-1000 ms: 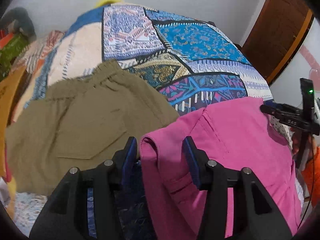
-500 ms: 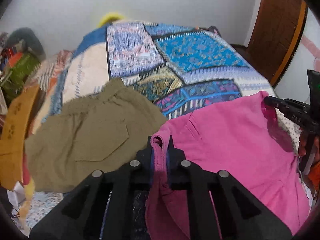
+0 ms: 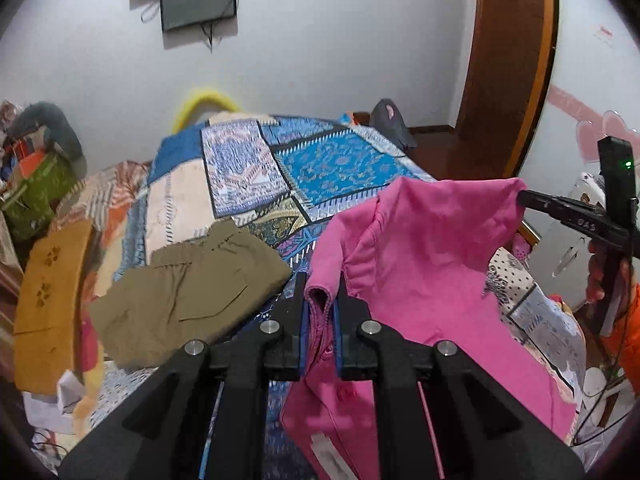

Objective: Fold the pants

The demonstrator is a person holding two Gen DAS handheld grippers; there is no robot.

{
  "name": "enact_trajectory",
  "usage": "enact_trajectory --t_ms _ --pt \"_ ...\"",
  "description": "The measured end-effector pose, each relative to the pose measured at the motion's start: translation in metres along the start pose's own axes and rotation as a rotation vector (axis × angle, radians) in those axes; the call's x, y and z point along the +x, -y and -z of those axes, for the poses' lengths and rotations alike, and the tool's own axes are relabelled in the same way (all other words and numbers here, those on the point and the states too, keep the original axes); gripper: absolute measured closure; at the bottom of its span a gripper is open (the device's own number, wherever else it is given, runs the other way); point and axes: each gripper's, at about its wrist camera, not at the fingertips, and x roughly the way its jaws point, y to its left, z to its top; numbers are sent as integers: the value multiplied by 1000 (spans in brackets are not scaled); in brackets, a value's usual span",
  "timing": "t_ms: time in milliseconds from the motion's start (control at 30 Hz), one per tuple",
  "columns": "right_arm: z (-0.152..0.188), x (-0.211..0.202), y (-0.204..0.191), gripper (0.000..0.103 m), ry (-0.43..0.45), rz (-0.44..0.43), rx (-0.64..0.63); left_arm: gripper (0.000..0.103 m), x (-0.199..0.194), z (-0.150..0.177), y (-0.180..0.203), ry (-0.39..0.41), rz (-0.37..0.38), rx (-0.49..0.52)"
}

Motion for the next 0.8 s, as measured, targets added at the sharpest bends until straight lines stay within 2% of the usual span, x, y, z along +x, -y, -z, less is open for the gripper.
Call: enact_trajectory --t_ms 167,400,533,667,800 --pt "11 -47 -8 98 30 2 -7 94 -47 20 17 23 35 0" --pt "44 -91 -15 98 12 9 2 94 -90 62 32 -5 70 11" --pt "67 -106 -19 98 -8 13 -9 94 -104 93 41 -38 93 39" --pt "89 -114 -18 98 -35 -10 43 94 -113 121 50 -63 123 53" --pt "113 -116 -18 98 -68 8 67 94 -119 147 57 -94 152 68"
